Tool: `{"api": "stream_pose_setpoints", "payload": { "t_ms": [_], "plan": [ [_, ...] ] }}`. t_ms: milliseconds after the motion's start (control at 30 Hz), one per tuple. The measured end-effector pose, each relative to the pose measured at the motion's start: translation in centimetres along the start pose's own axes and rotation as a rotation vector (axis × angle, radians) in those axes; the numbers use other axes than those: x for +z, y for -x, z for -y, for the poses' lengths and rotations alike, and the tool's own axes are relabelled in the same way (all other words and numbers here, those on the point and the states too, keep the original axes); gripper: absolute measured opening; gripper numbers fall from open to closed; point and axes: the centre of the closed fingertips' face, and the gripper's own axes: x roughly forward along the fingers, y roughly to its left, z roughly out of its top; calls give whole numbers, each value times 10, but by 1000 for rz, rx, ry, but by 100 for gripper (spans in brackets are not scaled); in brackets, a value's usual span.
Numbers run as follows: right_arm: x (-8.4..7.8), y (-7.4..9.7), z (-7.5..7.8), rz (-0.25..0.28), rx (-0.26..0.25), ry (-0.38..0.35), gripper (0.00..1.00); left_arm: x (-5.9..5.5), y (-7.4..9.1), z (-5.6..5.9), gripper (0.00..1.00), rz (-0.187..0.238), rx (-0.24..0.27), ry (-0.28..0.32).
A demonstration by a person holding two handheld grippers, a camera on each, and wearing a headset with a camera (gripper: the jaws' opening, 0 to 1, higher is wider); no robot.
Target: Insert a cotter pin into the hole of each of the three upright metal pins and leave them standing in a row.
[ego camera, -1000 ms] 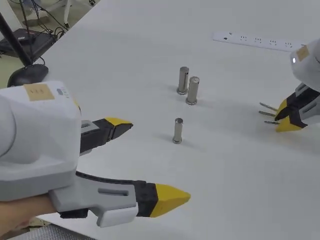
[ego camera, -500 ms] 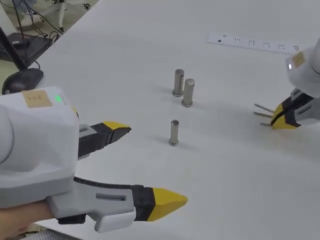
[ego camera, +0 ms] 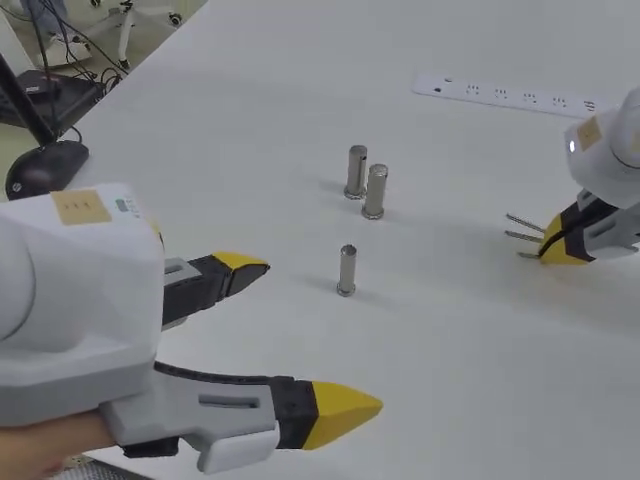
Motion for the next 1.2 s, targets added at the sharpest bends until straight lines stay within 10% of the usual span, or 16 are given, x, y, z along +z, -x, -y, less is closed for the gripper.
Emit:
{"api": "stream_pose_setpoints", "payload": {
  "t_ms": [600,1200],
  "plan": [
    [-13,13,-17,-40,12,22,2,4,-10,22,82,3,-62,-38],
    [12,39,-37,35,-57,76,2,11,-15,33,78,19,-95,-47]
  ]
}}
